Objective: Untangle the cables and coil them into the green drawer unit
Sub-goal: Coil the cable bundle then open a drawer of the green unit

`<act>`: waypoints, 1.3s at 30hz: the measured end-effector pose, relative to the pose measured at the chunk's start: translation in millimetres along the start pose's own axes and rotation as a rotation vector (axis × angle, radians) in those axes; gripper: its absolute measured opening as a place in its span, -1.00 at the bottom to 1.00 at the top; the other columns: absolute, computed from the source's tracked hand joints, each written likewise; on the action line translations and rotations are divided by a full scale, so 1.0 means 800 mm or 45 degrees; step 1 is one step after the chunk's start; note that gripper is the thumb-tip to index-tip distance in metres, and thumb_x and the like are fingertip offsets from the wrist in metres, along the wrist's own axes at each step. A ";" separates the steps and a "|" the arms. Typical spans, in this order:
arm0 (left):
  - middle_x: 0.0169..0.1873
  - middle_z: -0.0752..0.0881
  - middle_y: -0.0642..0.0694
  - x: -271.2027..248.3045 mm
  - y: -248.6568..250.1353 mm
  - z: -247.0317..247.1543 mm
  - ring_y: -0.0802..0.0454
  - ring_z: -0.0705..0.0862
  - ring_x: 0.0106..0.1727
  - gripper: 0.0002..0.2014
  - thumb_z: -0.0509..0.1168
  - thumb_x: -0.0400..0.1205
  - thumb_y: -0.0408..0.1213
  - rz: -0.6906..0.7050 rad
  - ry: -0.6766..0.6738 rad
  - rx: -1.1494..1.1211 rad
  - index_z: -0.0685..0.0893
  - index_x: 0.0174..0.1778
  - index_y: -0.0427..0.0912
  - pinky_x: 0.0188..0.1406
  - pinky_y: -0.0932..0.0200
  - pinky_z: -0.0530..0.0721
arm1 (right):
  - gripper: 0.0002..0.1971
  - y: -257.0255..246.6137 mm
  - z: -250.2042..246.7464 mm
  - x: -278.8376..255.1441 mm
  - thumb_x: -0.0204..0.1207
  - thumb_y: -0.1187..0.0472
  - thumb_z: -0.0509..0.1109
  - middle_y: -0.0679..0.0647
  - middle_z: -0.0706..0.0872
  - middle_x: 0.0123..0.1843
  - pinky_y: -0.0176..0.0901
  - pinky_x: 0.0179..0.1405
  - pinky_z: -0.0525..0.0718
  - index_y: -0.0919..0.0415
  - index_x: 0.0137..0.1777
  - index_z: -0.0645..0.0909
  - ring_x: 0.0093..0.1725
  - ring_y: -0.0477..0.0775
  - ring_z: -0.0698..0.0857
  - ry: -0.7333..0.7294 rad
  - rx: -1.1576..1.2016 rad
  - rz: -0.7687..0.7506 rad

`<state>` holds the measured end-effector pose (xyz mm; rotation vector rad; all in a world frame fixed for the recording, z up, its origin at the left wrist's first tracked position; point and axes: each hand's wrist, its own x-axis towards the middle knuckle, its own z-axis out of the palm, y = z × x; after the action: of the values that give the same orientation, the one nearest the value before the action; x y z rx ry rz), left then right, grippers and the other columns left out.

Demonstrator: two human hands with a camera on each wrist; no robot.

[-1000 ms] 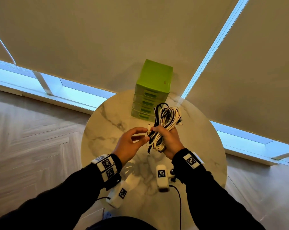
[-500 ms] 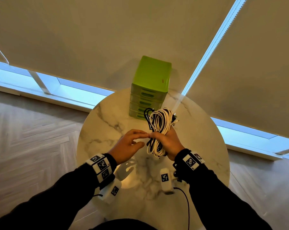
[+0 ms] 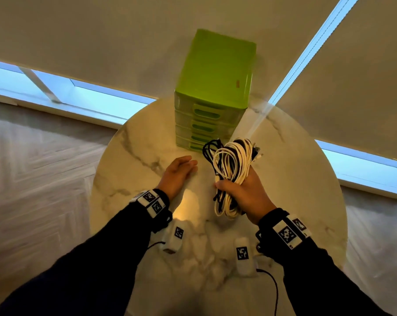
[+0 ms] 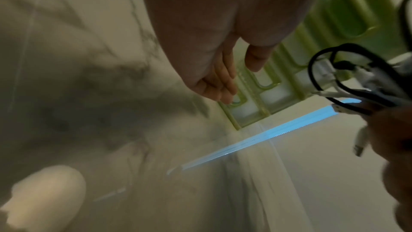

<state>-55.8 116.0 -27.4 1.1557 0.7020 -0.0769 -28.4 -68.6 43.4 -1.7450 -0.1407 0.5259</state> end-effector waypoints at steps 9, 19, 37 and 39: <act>-0.14 0.79 -0.10 0.093 -0.017 0.044 0.01 0.75 -0.11 -0.87 0.21 0.77 -0.38 -0.058 0.008 -0.097 0.61 -0.06 -0.12 0.09 0.02 0.67 | -0.39 0.045 -0.030 -0.007 0.43 0.48 0.55 -0.07 0.74 0.22 -0.02 0.23 0.70 0.07 0.44 0.51 0.21 -0.12 0.72 0.014 -0.091 0.083; -0.21 0.77 -0.05 0.037 -0.031 0.037 0.12 0.72 -0.27 -0.86 0.22 0.79 -0.25 -0.107 0.081 -0.212 0.67 0.00 -0.14 -0.27 0.26 0.61 | -0.37 0.048 -0.027 -0.047 0.33 0.34 0.55 0.10 0.76 0.19 0.50 0.16 0.71 -0.06 0.40 0.53 0.13 0.36 0.77 -0.025 -0.095 0.126; -0.33 0.68 -0.11 -0.105 -0.097 -0.014 0.09 0.67 -0.46 -0.74 0.18 0.82 -0.14 -0.259 0.189 -0.179 0.68 -0.02 -0.21 -0.51 0.30 0.53 | -0.44 0.014 0.030 -0.116 0.30 0.32 0.56 -0.09 0.79 0.15 0.11 0.29 0.71 -0.05 0.32 0.61 0.18 -0.08 0.75 0.010 -0.188 0.155; -0.38 0.64 -0.13 -0.110 -0.091 -0.018 0.04 0.62 -0.51 -0.75 0.18 0.82 -0.19 -0.287 0.193 -0.131 0.64 -0.05 -0.26 -0.56 0.24 0.48 | -0.42 0.009 0.037 -0.105 0.29 0.26 0.56 -0.06 0.78 0.16 0.13 0.28 0.71 -0.01 0.35 0.61 0.18 -0.04 0.74 0.021 -0.208 0.182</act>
<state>-160.7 71.4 -41.8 0.9877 0.9588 -0.1421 -116.8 -74.9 54.4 -1.9285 -0.0485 0.6180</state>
